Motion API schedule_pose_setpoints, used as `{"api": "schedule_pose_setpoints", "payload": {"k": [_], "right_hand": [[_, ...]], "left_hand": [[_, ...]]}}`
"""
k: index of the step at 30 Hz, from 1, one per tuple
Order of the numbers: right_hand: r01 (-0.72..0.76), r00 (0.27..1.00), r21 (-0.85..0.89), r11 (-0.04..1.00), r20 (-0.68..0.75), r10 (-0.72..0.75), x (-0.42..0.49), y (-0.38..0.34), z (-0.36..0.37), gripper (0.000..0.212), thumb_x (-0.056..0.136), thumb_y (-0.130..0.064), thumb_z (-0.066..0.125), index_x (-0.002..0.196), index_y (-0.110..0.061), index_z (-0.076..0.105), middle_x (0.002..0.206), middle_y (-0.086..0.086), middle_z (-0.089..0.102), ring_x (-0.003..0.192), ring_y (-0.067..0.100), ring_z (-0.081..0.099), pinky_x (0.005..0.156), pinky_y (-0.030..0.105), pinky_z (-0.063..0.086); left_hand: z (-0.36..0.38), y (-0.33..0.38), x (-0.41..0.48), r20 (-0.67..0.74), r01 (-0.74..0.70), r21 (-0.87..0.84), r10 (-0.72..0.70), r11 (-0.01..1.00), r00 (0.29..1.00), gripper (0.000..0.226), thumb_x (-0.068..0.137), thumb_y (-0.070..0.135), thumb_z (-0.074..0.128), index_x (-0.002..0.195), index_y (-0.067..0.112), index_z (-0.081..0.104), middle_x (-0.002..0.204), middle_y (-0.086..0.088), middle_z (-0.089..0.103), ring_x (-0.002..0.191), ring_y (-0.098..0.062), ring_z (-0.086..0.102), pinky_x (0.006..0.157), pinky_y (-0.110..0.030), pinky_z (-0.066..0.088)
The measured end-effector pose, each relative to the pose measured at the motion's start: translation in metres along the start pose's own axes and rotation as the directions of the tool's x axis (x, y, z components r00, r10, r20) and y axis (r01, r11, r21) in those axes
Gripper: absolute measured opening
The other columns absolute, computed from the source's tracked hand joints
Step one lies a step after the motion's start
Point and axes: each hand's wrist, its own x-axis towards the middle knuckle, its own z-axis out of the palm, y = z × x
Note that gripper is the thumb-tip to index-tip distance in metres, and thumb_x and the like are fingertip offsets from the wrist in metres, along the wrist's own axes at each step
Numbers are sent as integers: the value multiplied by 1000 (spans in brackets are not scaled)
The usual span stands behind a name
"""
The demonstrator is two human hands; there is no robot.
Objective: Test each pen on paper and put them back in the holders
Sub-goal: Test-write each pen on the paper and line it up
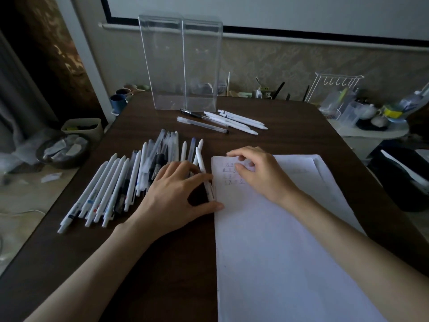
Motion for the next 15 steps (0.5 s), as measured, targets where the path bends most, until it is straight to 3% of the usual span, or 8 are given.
{"api": "schedule_pose_setpoints", "payload": {"k": [2, 5, 9, 12, 15], "right_hand": [[-23, 1000, -40, 999, -6, 22, 23, 3, -3, 27, 89, -3, 57, 114, -10, 65, 97, -11, 56, 95, 7, 49, 74, 0, 32], [-92, 995, -93, 991, -44, 89, 66, 13, 1, 24, 91, -8, 57, 113, -8, 65, 100, -1, 63, 91, 9, 52, 75, 13, 37], [-191, 977, -193, 962, -127, 169, 107, 36, 16, 15, 89, -16, 62, 99, -7, 68, 98, 7, 67, 91, 19, 60, 80, 35, 50], [-224, 974, -325, 919, -106, 200, 116, 45, 27, 13, 90, -21, 61, 93, -11, 67, 107, 7, 60, 103, 22, 54, 83, 36, 47], [-223, 972, -301, 927, -141, 188, 114, 42, 27, 11, 90, -20, 62, 91, -10, 68, 102, 7, 64, 99, 20, 56, 79, 34, 46]], "left_hand": [[2, 0, 1, 0, 15, 2, -15, 1000, 1000, 83, 68, 84, 25, 130, 34, 51, 131, 5, 44, 125, -16, 36, 101, -27, 18], [3, 0, 3, -2, 12, -13, -12, 1000, 1000, 82, 69, 84, 24, 129, 34, 51, 141, 9, 38, 132, -13, 29, 107, -30, 10], [7, -2, 3, -4, -1, 6, 1, 1000, 1000, 79, 72, 82, 26, 128, 33, 52, 141, 12, 42, 132, -9, 33, 111, -39, 13], [8, -3, 2, -37, 1, 28, 0, 1000, 999, 74, 75, 79, 30, 122, 28, 59, 134, 8, 51, 126, -13, 43, 107, -38, 18], [10, -4, 3, -50, 6, 47, -4, 999, 999, 71, 78, 76, 33, 118, 26, 62, 129, 5, 55, 122, -16, 48, 105, -39, 21]]}}
